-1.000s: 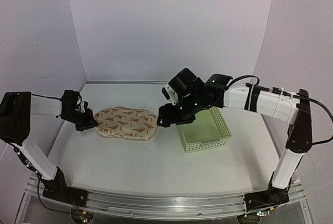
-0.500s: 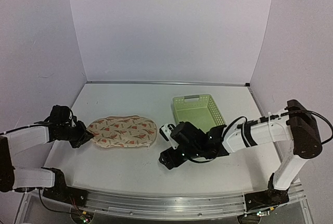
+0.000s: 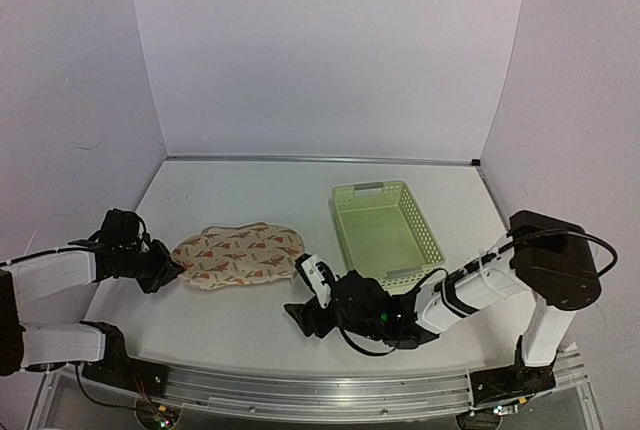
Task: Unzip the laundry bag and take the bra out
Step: Pass from the left arm to the right
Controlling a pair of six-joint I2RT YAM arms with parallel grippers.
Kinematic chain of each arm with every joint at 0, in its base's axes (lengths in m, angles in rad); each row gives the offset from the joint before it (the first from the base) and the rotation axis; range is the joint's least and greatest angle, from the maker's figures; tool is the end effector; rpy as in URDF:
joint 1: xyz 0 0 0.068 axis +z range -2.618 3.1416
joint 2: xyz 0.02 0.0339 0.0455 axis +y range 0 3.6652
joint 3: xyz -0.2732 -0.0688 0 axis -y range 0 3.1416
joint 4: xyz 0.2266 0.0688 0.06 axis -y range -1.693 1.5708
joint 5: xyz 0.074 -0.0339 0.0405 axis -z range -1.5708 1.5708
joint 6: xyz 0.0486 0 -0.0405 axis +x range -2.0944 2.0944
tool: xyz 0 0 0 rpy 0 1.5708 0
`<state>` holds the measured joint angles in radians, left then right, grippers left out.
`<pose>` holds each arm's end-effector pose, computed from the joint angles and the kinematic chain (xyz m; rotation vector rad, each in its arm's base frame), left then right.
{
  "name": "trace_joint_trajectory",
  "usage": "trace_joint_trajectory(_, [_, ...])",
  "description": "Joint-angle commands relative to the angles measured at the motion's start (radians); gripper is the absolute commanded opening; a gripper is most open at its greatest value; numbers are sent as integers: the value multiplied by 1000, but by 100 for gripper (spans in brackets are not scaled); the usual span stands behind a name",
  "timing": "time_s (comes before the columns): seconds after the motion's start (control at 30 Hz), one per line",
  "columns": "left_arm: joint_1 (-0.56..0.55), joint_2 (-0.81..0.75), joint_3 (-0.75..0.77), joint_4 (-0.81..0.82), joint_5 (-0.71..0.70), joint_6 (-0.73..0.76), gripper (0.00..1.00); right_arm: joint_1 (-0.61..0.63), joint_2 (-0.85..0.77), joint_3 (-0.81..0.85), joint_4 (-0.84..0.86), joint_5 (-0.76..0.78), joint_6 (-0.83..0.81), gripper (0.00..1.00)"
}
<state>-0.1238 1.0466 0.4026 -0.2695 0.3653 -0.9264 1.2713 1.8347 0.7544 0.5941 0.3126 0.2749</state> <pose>0.1700 -0.0386 0.1674 -0.8708 2.4744 -0.8660 0.1197 0.3369 0.1494 -0.8222 1.9257 0.6420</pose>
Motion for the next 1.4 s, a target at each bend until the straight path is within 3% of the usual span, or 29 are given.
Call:
trace_joint_trajectory(0.0, [-54,-17,-9,24,-17,-36,0,5,84,44,173,99,-39,72])
trace_joint_trajectory(0.37, [-60,-30,2,-14,-8,-29,0,3,204,120,184,159,-56,60])
trace_joint_trajectory(0.8, [-60,-28,18,-42,3,-24,0,-11,249,127,182,194,-23,50])
trace_joint_trajectory(1.37, [-60,1,39,-57,12,-8,0,-43,288,162,182,165,-13,28])
